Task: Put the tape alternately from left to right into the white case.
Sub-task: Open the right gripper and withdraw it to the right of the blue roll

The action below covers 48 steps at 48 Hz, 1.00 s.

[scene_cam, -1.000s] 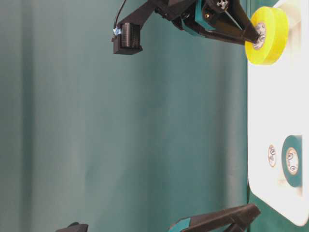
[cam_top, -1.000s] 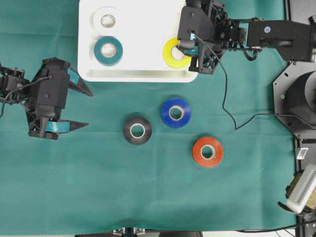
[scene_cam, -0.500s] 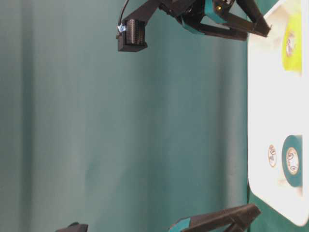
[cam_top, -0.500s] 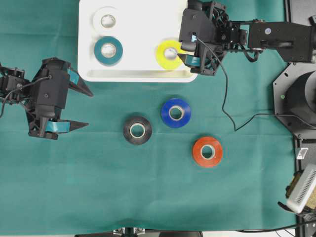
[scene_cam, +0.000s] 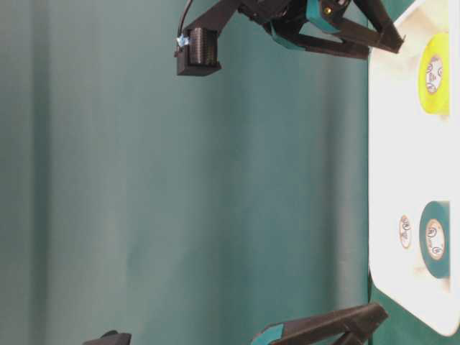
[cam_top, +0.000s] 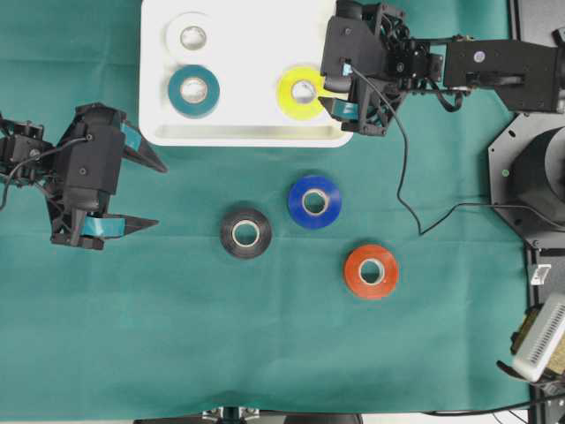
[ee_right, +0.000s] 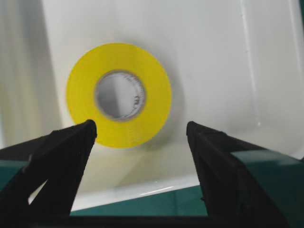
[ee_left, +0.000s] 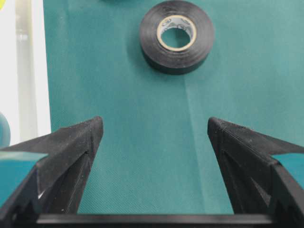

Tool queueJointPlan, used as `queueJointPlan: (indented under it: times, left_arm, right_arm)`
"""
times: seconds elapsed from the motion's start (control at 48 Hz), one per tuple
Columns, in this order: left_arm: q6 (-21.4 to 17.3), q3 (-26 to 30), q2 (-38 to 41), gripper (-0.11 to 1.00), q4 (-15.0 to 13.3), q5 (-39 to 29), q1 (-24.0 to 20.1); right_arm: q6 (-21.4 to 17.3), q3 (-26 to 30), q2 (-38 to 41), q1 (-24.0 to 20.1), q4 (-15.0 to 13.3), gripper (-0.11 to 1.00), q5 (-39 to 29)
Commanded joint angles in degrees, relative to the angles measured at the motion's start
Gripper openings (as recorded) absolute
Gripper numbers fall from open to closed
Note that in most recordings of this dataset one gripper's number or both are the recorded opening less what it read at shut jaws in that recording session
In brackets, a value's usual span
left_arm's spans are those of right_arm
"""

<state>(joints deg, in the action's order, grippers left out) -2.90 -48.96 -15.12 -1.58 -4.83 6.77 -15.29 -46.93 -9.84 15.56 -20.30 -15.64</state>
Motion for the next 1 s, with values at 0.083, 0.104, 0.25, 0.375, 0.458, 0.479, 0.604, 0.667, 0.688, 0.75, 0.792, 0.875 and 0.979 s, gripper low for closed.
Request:
queueJointPlan:
  times: [0.083, 0.104, 0.25, 0.375, 0.458, 0.479, 0.604, 0.667, 0.688, 0.75, 0.792, 0.875, 0.979]
  left_arm:
    - [0.0, 1.23, -0.44, 0.6, -0.09, 0.44, 0.18]
    - [0.0, 1.23, -0.44, 0.6, -0.09, 0.35, 0.18]
    - [0.0, 1.23, -0.44, 0.6, -0.09, 0.44, 0.18]
    - [0.0, 1.23, -0.44, 0.6, -0.09, 0.44, 0.18]
    - [0.0, 1.23, -0.35, 0.6, -0.09, 0.35, 0.09]
    - [0.0, 1.23, -0.44, 0.6, -0.09, 0.44, 0.09]
    - [0.0, 1.23, -0.44, 0.6, -0.09, 0.35, 0.18]
    - [0.0, 1.14, -0.44, 0.6, -0.09, 0.44, 0.18]
    - [0.0, 1.14, -0.35, 0.6, -0.09, 0.44, 0.09]
    - [0.0, 1.14, -0.44, 0.6, -0.09, 0.35, 0.18]
    - [0.0, 1.14, -0.44, 0.6, -0.09, 0.35, 0.18]
    - [0.0, 1.23, -0.44, 0.6, -0.09, 0.44, 0.18]
    - [0.0, 1.14, -0.44, 0.6, -0.09, 0.44, 0.18]
  right_arm:
    - [-0.35, -0.88, -3.78, -2.64, 0.26, 0.8, 0.44]
    - [-0.44, -1.05, -4.13, -2.99, 0.26, 0.8, 0.44]
    - [-2.55, -2.72, -6.59, -5.54, 0.26, 0.8, 1.23]
    - [-4.92, -4.39, -8.61, -7.47, 0.26, 0.8, 2.81]
    - [-5.63, -5.45, -10.02, -8.96, 0.26, 0.8, 4.31]
    - [-5.71, -5.8, -10.28, -9.32, 0.26, 0.8, 4.66]
    - [-5.71, -7.03, -11.69, -11.07, 0.26, 0.8, 6.68]
    - [-5.71, -7.56, -12.3, -11.78, 0.18, 0.8, 7.29]
    - [-5.71, -7.73, -12.48, -12.13, 0.18, 0.8, 7.47]
    - [-5.71, -8.17, -12.92, -12.92, 0.18, 0.8, 7.91]
    - [-5.71, -8.35, -13.27, -13.62, 0.18, 0.8, 8.17]
    - [-5.8, -9.05, -13.8, -15.03, 0.26, 0.8, 9.14]
    - [-5.8, -9.84, -14.5, -16.61, 0.26, 0.8, 10.55]
